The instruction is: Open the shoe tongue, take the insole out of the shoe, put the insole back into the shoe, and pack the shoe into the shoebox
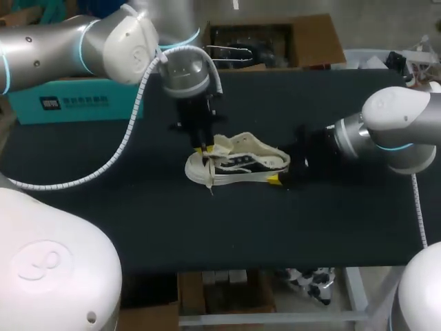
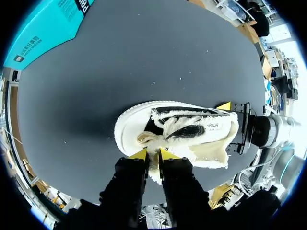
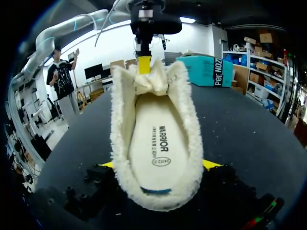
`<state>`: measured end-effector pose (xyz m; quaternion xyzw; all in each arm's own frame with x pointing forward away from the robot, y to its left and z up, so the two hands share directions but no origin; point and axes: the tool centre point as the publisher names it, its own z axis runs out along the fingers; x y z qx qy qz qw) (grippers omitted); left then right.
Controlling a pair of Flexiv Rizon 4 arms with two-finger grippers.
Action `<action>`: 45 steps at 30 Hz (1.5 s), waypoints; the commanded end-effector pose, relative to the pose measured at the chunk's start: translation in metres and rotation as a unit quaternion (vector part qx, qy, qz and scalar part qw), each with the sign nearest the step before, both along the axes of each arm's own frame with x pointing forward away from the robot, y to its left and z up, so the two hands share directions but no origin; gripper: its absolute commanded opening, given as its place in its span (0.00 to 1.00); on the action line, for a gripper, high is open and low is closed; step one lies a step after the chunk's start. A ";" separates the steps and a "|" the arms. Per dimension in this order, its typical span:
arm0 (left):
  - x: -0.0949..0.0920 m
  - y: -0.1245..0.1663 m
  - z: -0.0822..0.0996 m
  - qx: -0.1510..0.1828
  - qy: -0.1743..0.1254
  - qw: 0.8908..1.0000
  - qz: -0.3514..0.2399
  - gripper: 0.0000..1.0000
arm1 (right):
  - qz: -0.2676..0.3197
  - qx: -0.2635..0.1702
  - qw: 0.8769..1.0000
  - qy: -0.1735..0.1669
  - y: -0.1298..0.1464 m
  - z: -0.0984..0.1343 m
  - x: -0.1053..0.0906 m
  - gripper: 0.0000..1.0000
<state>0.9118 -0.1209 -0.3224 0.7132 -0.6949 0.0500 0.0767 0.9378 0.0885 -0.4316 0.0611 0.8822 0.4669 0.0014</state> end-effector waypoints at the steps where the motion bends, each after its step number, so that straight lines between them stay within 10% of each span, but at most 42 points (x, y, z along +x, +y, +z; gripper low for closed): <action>1: -0.011 0.007 0.035 -0.032 -0.035 0.998 -0.049 0.24 | 0.001 0.002 1.000 0.000 -0.001 -0.008 0.002 0.00; 2: -0.011 0.006 0.043 -0.031 -0.039 0.996 -0.067 0.23 | 0.001 0.002 1.000 0.000 -0.001 -0.008 0.002 0.00; 3: -0.012 0.004 0.051 -0.032 -0.047 0.995 -0.084 0.02 | 0.001 0.002 1.000 0.000 -0.001 -0.008 0.002 0.00; 8: -0.012 -0.007 0.083 -0.016 -0.061 0.981 -0.182 0.00 | 0.001 0.002 1.000 0.000 -0.001 -0.008 0.002 0.00; 13: -0.005 -0.029 0.096 0.000 -0.030 0.922 -0.386 0.00 | 0.001 0.002 1.000 0.000 -0.001 -0.008 0.002 0.00; 17: -0.005 -0.054 0.088 0.037 0.010 0.779 -0.626 0.00 | 0.001 0.002 1.000 0.000 -0.001 -0.008 0.002 0.00; 20: -0.004 -0.059 0.083 -0.041 0.022 0.561 -0.826 0.00 | 0.001 0.002 1.000 0.000 -0.001 -0.008 0.002 0.00; 21: 0.000 -0.063 0.081 -0.050 0.027 0.538 -0.841 0.00 | 0.001 0.002 1.000 0.000 -0.001 -0.008 0.002 0.00; 22: 0.003 -0.078 0.074 -0.009 0.052 0.558 -0.828 0.00 | 0.001 0.002 1.000 0.000 -0.001 -0.008 0.002 0.00; 24: 0.011 -0.108 0.066 0.047 0.115 0.702 -0.701 0.00 | 0.001 0.002 1.000 0.000 -0.001 -0.008 0.002 0.00; 34: 0.016 -0.106 0.062 0.060 0.121 0.702 -0.699 0.00 | 0.001 0.002 1.000 0.000 -0.001 -0.008 0.002 0.00; 36: 0.019 -0.097 0.059 0.024 0.108 0.672 -0.733 0.00 | 0.001 0.002 1.000 0.000 -0.001 -0.008 0.002 0.00; 39: 0.017 -0.085 0.049 0.001 0.088 0.655 -0.751 0.00 | 0.001 0.002 1.000 0.000 -0.001 -0.008 0.002 0.00; 41: 0.014 -0.081 0.038 0.002 0.073 0.665 -0.743 0.00 | 0.001 0.002 1.000 0.000 -0.001 -0.008 0.002 0.00; 45: 0.001 -0.075 0.019 -0.027 0.039 0.651 -0.757 0.00 | 0.001 0.002 1.000 0.000 -0.001 -0.008 0.002 0.00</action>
